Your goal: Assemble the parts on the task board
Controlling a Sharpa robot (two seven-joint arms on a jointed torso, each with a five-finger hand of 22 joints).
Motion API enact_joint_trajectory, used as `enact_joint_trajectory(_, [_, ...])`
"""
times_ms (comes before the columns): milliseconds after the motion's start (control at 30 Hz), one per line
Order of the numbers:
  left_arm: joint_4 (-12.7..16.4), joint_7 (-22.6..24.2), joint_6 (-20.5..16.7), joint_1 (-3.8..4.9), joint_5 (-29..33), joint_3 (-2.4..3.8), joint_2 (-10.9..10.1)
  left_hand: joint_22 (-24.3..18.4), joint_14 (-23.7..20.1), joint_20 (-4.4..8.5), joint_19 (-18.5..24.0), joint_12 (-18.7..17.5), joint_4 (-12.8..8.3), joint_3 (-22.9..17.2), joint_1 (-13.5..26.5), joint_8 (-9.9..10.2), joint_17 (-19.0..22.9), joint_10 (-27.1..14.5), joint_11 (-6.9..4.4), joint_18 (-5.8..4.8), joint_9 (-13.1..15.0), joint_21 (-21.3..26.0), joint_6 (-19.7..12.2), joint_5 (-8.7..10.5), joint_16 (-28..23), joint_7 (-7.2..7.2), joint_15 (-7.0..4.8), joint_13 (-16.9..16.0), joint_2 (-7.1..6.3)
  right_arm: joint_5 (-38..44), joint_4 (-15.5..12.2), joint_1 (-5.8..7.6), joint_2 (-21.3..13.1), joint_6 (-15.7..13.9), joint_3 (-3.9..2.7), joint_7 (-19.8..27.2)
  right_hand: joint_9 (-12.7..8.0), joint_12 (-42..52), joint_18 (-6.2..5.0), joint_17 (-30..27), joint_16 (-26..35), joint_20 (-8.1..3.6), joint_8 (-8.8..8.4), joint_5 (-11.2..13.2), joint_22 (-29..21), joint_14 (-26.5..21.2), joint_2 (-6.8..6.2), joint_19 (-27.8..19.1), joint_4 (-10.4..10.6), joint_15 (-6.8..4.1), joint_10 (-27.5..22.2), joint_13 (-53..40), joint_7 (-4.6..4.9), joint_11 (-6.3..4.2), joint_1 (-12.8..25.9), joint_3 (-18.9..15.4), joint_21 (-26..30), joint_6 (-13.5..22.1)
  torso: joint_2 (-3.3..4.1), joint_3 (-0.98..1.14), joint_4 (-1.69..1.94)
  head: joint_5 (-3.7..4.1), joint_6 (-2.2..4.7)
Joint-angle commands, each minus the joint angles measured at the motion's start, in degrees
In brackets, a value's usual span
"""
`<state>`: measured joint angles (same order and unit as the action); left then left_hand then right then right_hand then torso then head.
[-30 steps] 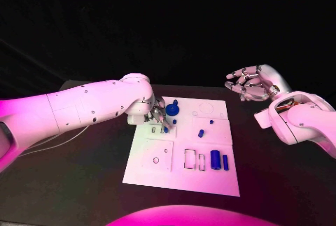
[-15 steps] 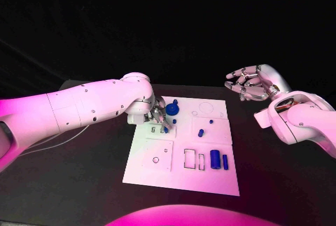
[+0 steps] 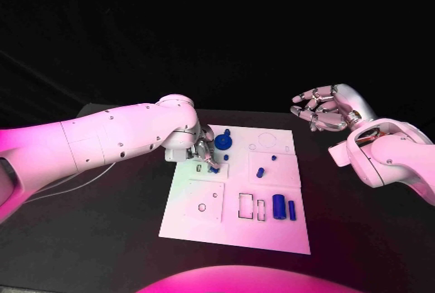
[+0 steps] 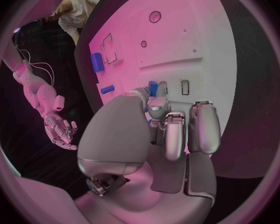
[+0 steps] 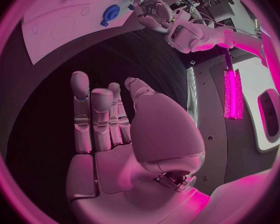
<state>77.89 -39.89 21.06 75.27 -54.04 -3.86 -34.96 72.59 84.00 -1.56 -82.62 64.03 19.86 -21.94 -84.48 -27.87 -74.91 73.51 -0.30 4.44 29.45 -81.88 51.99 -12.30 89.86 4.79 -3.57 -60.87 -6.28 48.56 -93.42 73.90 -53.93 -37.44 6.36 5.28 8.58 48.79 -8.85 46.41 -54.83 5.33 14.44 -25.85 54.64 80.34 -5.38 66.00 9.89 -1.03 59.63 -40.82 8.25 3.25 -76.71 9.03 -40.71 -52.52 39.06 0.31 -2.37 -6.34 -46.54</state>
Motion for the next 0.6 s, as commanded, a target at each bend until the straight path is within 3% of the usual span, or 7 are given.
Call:
enact_joint_trajectory(33, [0.3, -2.6, -2.1, -0.11, 1.6, -0.02, -0.3, 0.1, 6.0, -0.31, -0.1, 0.4, -10.2, -13.5, 3.9, -0.9, -15.1, 0.9, 0.03, -0.92, 1.9, -0.1, 0.8, 0.57, 0.1, -0.14, 0.08, 0.3, -2.37, 0.3, 0.1, -0.06, 0.1, 0.4, 0.00, 0.2, 0.1, -0.1, -0.89, 0.3, 0.0, -0.10, 0.52, -0.3, 0.0, 0.1, -0.50, 0.0, 0.2, -0.01, -0.2, 0.1, -0.06, -0.05, 0.2, 0.3, 0.2, -0.1, 0.02, 0.00, 0.03, 0.06, 0.13])
enact_joint_trajectory(200, [1.0, -2.3, -5.3, -0.20, 3.0, -0.02, -1.1, 0.1, 6.0, -0.25, -0.1, 0.2, -12.7, -16.8, 6.6, -1.7, -15.1, 1.3, -0.01, -0.94, 3.1, -0.2, 1.3, 0.66, 0.1, -0.54, -0.25, 0.6, -3.26, 0.2, 0.1, -0.08, 0.1, 0.4, 0.00, 0.3, 0.1, -0.1, -0.91, 0.2, 0.1, -0.11, 0.56, -0.3, -0.1, 0.1, -0.51, 0.0, 0.2, -0.01, -0.2, 0.1, -0.07, -0.05, 0.2, 0.3, 0.3, -0.1, 0.06, 0.02, 0.05, -0.23, 0.20])
enact_joint_trajectory(600, [4.9, -1.9, -12.4, -0.37, 3.2, 0.04, -4.7, 0.4, 6.0, 0.04, -0.3, 0.7, -15.2, -19.0, 9.3, -2.9, -15.1, 2.2, -0.44, -0.98, 4.6, -0.3, 1.9, 0.71, 0.1, -1.01, -0.62, 0.2, -4.51, -0.3, 0.2, -0.09, 0.1, 0.3, 0.01, 0.4, 0.1, 0.0, -0.93, 0.1, 0.3, -0.11, 0.60, -0.4, -0.3, 0.1, -0.48, 0.0, 0.5, -0.01, -0.2, 0.2, -0.04, -0.04, 0.6, 0.3, 0.5, 0.0, 0.08, 0.01, 0.02, -0.65, 0.08])
